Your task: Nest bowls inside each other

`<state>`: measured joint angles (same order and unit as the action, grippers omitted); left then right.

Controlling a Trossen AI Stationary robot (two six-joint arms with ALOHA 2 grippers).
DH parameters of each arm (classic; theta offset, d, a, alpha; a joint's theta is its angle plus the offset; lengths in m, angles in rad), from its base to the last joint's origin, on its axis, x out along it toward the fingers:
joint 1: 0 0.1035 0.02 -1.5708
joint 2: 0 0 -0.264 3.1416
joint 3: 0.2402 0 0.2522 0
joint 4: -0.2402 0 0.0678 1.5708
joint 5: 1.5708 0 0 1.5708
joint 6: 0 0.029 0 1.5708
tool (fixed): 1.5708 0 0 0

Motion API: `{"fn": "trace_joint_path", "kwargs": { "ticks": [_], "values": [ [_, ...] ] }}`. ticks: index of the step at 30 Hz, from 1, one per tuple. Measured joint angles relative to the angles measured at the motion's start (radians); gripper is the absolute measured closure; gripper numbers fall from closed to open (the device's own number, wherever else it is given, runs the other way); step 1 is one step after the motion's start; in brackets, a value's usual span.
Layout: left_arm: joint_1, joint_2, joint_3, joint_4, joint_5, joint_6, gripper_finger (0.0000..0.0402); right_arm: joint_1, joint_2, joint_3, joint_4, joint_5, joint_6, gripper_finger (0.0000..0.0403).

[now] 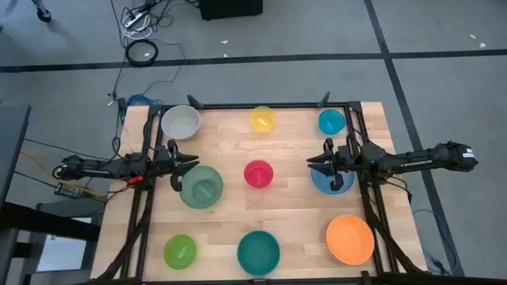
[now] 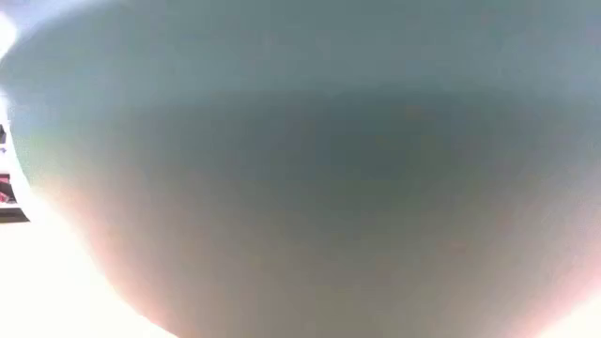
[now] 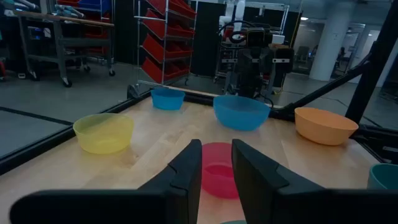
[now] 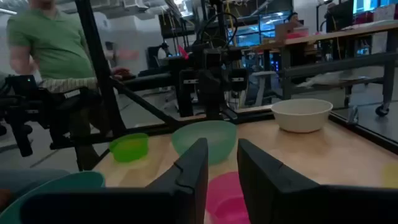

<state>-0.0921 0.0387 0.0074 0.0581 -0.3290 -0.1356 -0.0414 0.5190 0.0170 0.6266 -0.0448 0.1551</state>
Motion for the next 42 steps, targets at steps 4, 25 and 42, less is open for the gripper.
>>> {"fn": "trace_joint_path", "kwargs": {
  "ticks": [4,25,42],
  "values": [
    [0.0,0.0,0.0,0.0,0.0,0.0,0.0307,0.0,0.0,0.0,0.0,0.0,0.0,0.0325],
    [0.0,0.0,0.0,0.0,0.0,0.0,0.0307,0.0,0.0,0.0,0.0,0.0,0.0,0.0325],
    [0.0,0.0,0.0,0.163,-0.009,-0.169,0.0307,0.0,0.0,0.0,0.251,0.0,0.07,0.0325]
  ]
}}
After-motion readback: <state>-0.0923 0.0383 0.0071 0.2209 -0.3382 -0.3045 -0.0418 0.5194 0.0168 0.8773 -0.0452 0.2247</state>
